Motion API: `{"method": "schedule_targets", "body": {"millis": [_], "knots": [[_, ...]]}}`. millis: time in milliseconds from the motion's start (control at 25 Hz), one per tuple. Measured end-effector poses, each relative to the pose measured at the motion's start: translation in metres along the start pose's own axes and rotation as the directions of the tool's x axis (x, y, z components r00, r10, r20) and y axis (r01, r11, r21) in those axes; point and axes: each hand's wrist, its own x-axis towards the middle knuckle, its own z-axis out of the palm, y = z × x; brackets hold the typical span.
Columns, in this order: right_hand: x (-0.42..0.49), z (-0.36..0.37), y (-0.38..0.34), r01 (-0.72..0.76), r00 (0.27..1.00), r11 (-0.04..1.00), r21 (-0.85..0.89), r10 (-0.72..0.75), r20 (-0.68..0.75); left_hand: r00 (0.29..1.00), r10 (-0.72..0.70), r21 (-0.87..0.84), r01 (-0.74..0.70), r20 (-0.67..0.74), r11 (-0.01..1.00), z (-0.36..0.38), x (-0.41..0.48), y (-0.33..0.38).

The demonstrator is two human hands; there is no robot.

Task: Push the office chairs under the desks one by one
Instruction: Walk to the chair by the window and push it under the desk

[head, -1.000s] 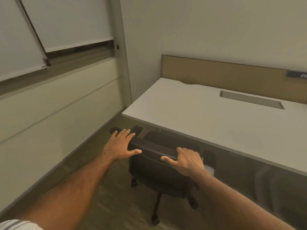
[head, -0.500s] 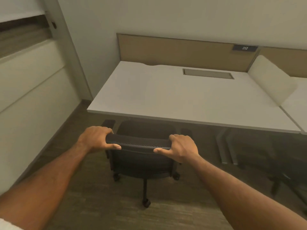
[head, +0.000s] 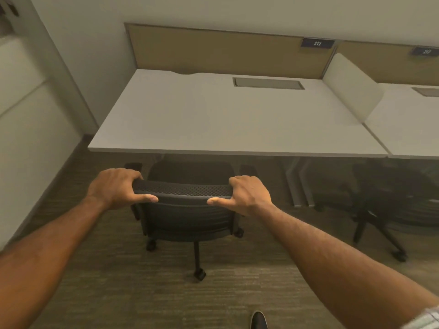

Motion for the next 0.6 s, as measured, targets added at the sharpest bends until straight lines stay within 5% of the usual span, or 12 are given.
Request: {"method": "schedule_targets", "body": {"millis": [600], "knots": [[-0.015,-0.005,0.043,-0.114,0.990,0.993,-0.008,0.113,-0.081,0.989,0.150,-0.060,-0.149,0.010,0.987,0.008,0.062,0.035]]}}
